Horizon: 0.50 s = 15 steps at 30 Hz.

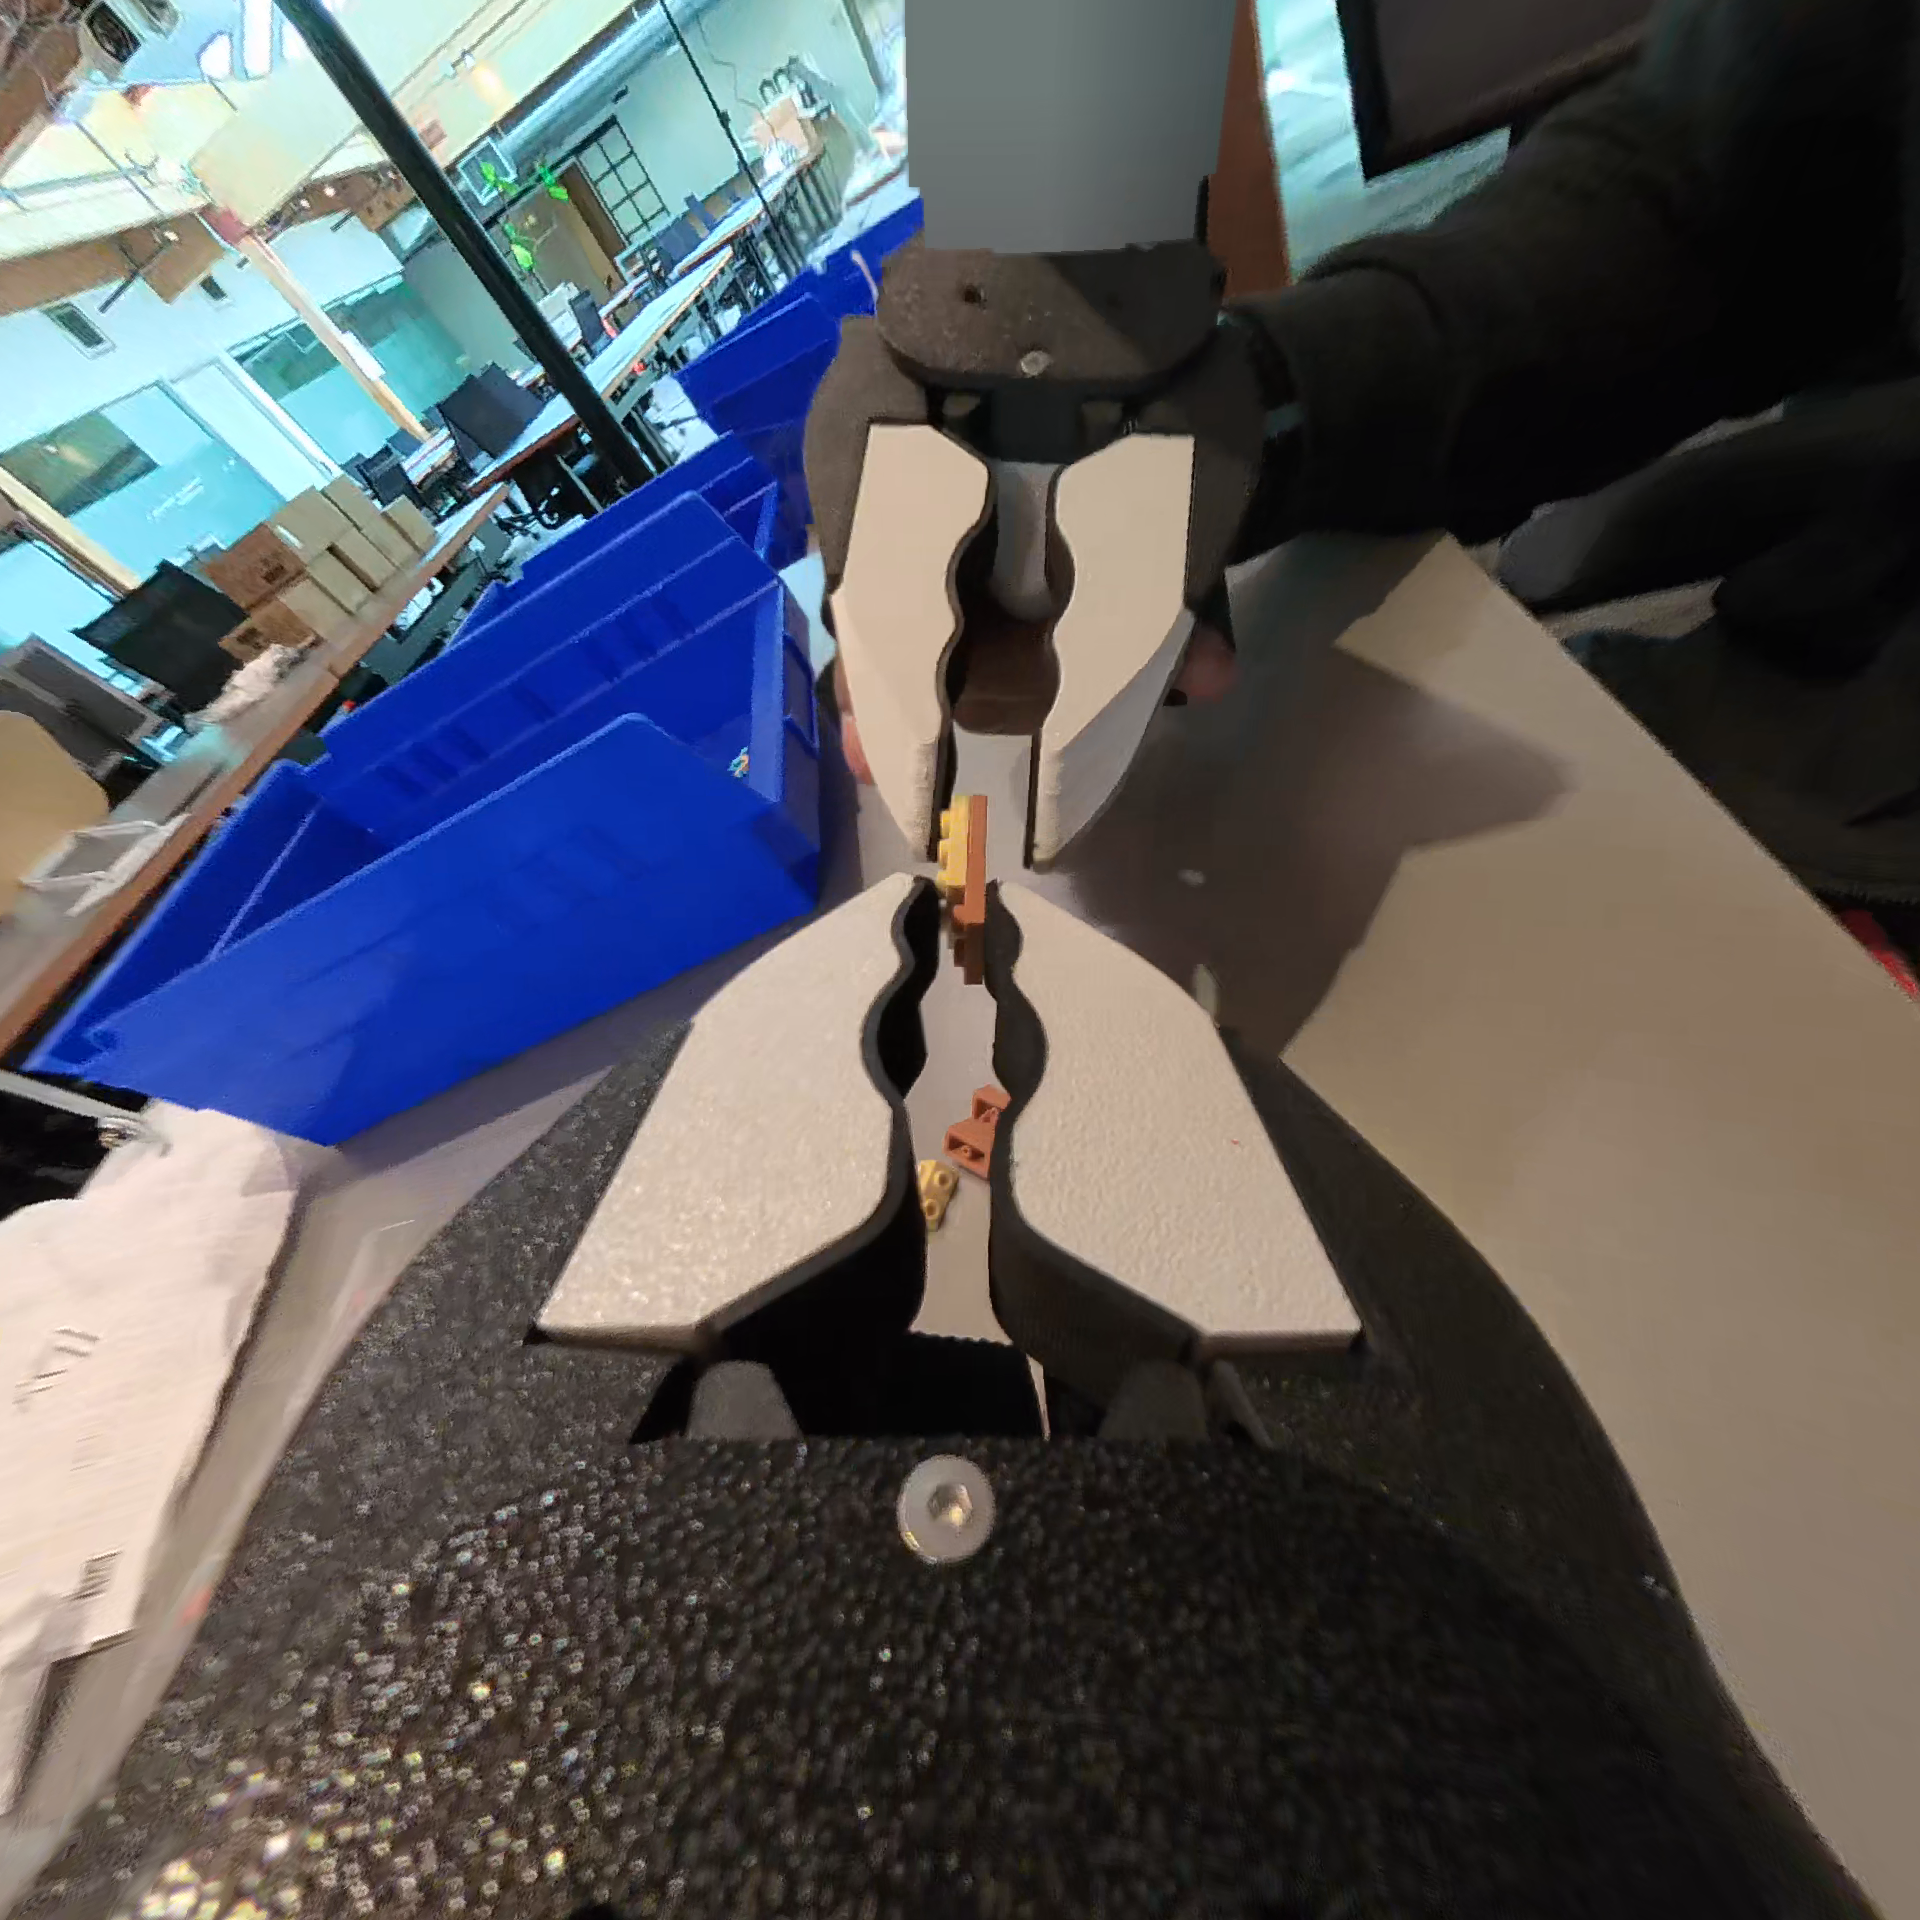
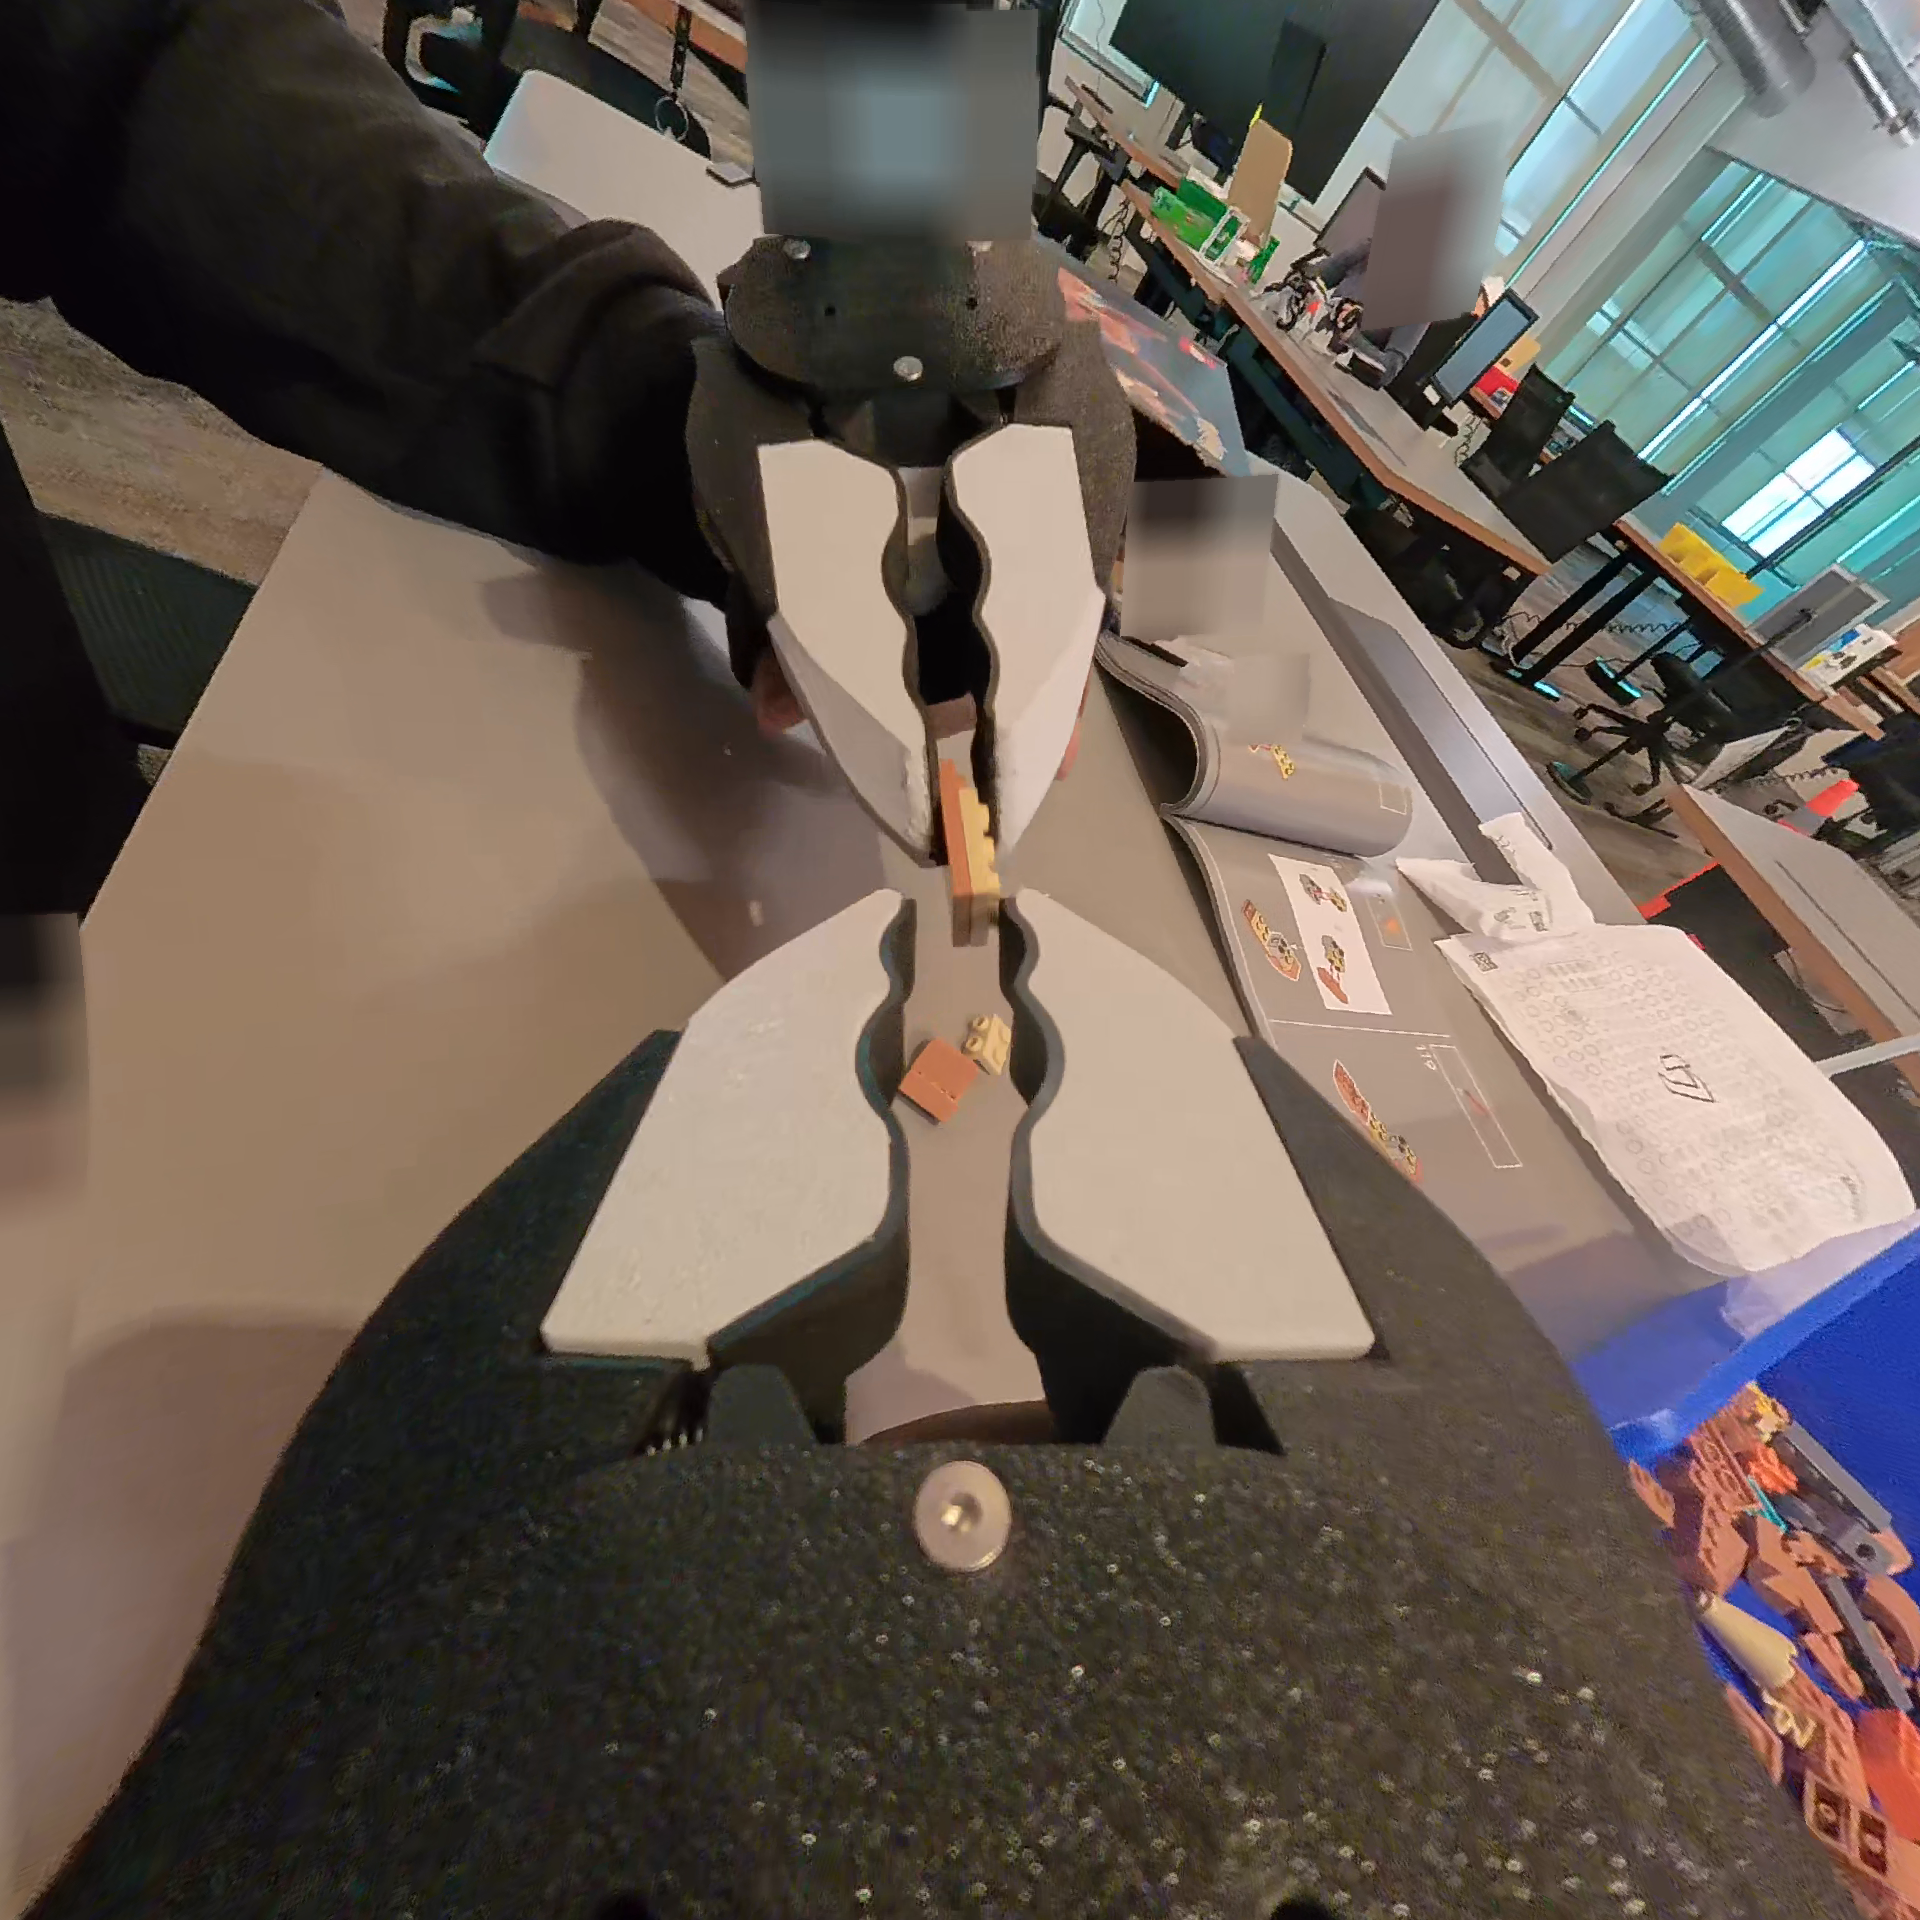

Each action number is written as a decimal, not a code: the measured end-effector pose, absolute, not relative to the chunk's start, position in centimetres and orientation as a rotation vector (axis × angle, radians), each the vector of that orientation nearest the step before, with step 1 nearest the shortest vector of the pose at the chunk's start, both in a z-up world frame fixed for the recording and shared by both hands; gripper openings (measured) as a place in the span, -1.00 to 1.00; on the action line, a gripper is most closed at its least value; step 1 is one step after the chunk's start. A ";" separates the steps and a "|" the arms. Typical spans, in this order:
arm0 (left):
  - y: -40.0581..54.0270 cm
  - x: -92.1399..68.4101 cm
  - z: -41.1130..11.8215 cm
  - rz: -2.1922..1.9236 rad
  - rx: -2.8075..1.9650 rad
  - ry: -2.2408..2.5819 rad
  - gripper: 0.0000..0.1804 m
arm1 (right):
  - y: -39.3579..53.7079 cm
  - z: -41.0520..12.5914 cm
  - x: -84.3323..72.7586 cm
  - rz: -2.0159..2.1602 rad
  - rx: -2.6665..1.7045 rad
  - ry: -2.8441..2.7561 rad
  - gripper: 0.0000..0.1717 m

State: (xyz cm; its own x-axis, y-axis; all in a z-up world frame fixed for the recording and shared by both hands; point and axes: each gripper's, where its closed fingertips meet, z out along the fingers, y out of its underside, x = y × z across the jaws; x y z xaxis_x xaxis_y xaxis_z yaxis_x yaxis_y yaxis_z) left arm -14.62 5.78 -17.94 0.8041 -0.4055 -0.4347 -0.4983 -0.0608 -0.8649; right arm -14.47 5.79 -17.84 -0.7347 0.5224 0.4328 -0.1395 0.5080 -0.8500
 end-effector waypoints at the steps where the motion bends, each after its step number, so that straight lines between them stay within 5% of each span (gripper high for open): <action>1: 5.7 -14.6 -17.8 0.060 -1.674 0.702 -0.91 | 5.8 -17.8 -14.5 1.257 -0.320 -2.073 -0.84; 10: 5.8 -14.4 -18.0 -0.120 -1.717 0.617 -0.92 | 6.0 -17.9 -14.7 1.336 -0.405 -2.103 -0.91; 13: 6.1 -14.8 -17.7 -0.242 -1.731 0.499 -0.92 | 6.2 -17.8 -15.1 1.345 -0.467 -2.085 -0.69; 15: 6.2 -14.9 -17.3 -0.314 -1.712 0.447 -0.92 | 6.2 -17.7 -15.1 1.370 -0.479 -2.082 -0.76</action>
State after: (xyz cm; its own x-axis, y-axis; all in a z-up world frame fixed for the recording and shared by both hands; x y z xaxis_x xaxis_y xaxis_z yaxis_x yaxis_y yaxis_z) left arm -14.91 6.21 -17.31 0.8870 -0.4601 -0.0386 -0.1197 -0.1484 -0.9816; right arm -15.09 6.16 -17.69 -0.7583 0.5887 0.2801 -0.0240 0.4041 -0.9144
